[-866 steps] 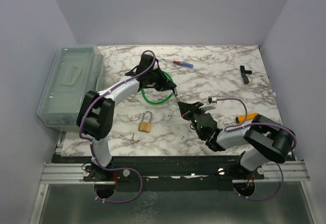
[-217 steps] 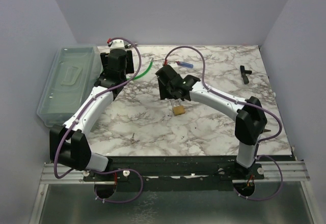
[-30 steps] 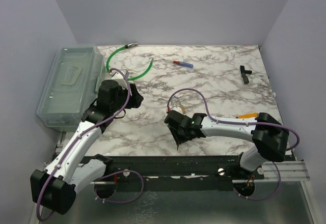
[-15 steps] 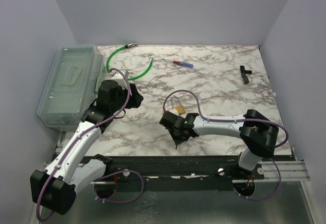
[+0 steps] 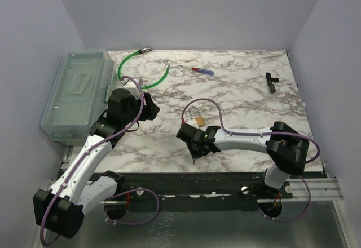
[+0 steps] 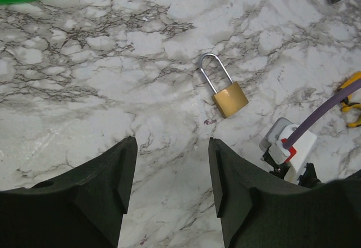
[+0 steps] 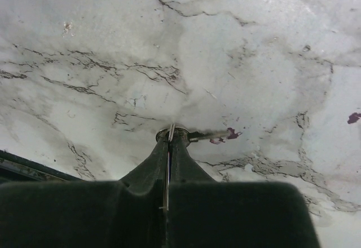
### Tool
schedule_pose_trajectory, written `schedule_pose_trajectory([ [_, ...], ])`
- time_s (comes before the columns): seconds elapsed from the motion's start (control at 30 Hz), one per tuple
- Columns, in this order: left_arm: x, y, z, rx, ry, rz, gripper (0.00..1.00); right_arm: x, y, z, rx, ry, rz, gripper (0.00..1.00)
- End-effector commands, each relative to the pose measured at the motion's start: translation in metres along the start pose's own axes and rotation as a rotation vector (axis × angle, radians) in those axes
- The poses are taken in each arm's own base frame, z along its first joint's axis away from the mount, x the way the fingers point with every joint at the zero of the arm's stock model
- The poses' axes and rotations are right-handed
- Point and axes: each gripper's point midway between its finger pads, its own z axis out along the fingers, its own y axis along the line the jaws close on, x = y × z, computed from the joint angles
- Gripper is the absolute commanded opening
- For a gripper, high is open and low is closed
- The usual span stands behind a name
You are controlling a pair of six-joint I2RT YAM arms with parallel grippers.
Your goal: Unlock with the key
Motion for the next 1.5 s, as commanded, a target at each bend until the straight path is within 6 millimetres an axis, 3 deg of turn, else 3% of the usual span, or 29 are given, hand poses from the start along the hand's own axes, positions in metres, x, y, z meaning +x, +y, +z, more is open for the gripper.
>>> schedule_pose_trajectory([
  [0.0, 0.000, -0.027, -0.008, 0.127, -0.017, -0.104, 0.57, -0.019, -0.005, -0.016, 0.008, -0.137, 0.109, 0.00],
  [0.17, 0.010, -0.043, -0.015, 0.207, -0.031, -0.261, 0.56, -0.029, -0.005, -0.032, -0.041, -0.224, 0.185, 0.00],
  [0.3, 0.030, -0.052, -0.014, 0.245, -0.039, -0.345, 0.56, -0.038, -0.009, -0.044, -0.053, -0.288, 0.229, 0.00],
  [0.53, 0.063, -0.062, 0.005, 0.195, -0.123, -0.329, 0.60, -0.046, -0.013, -0.054, -0.051, -0.332, 0.240, 0.00],
  [0.7, 0.087, -0.079, 0.010, 0.313, -0.166, -0.194, 0.59, -0.050, -0.015, -0.069, -0.058, -0.349, 0.241, 0.00],
  [0.8, 0.096, -0.091, 0.003, 0.422, -0.202, -0.091, 0.45, -0.055, -0.012, -0.087, -0.108, -0.376, 0.223, 0.00],
  [0.9, 0.100, -0.109, -0.013, 0.566, -0.247, -0.006, 0.40, -0.061, -0.005, -0.116, -0.204, -0.430, 0.183, 0.00],
  [1.17, 0.099, -0.149, -0.045, 0.804, -0.331, 0.149, 0.43, -0.069, 0.009, -0.194, -0.442, -0.550, 0.103, 0.00],
  [1.33, 0.093, -0.169, -0.057, 0.875, -0.383, 0.242, 0.43, -0.069, 0.020, -0.228, -0.565, -0.589, 0.066, 0.00],
  [1.47, 0.086, -0.180, -0.061, 0.891, -0.406, 0.263, 0.43, -0.067, 0.027, -0.243, -0.641, -0.608, 0.053, 0.00],
])
